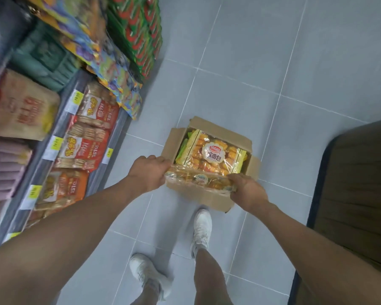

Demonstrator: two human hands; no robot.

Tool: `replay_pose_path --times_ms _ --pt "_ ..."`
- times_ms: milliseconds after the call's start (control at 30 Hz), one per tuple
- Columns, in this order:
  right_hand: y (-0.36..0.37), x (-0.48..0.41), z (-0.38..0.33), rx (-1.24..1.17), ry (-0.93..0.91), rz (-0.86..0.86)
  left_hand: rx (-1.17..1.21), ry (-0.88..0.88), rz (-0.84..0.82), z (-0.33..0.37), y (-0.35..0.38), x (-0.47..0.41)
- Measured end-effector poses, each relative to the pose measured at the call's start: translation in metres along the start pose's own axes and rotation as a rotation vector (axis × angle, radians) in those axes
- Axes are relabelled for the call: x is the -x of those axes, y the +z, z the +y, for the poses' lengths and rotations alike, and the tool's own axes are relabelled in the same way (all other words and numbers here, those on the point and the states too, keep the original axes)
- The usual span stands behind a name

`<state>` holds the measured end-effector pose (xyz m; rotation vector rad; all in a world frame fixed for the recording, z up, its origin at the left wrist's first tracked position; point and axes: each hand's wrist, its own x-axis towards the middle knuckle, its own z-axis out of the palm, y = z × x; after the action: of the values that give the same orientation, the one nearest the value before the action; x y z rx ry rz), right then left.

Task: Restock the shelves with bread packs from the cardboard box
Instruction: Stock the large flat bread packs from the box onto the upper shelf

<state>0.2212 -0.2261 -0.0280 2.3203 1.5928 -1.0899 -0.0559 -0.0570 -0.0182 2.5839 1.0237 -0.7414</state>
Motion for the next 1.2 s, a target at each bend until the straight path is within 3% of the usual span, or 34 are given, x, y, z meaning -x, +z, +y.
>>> replay_pose_path --times_ms 200,333,533,767,967,1200 --pt "-0.107 0.036 -0.038 -0.035 -0.007 -0.018 0.019 0.004 0.083 -0.015 -0.094 0.069" --pt "-0.181 0.062 -0.068 -0.068 -0.137 0.023 0.086 -0.024 0.122 -0.028 -0.162 0.119" --pt "-0.289 0.106 -0.11 -0.115 -0.31 0.123 0.247 -0.173 0.327 -0.039 -0.256 0.202" --pt "-0.391 0.153 -0.196 0.015 -0.539 0.216 0.369 -0.273 0.526 -0.064 -0.319 0.309" --pt "-0.436 0.206 -0.307 0.162 -0.743 0.245 0.392 -0.448 0.687 -0.086 -0.344 0.427" --pt "-0.417 0.27 -0.453 0.16 -0.939 0.153 0.479 -0.644 0.874 -0.116 -0.317 0.583"
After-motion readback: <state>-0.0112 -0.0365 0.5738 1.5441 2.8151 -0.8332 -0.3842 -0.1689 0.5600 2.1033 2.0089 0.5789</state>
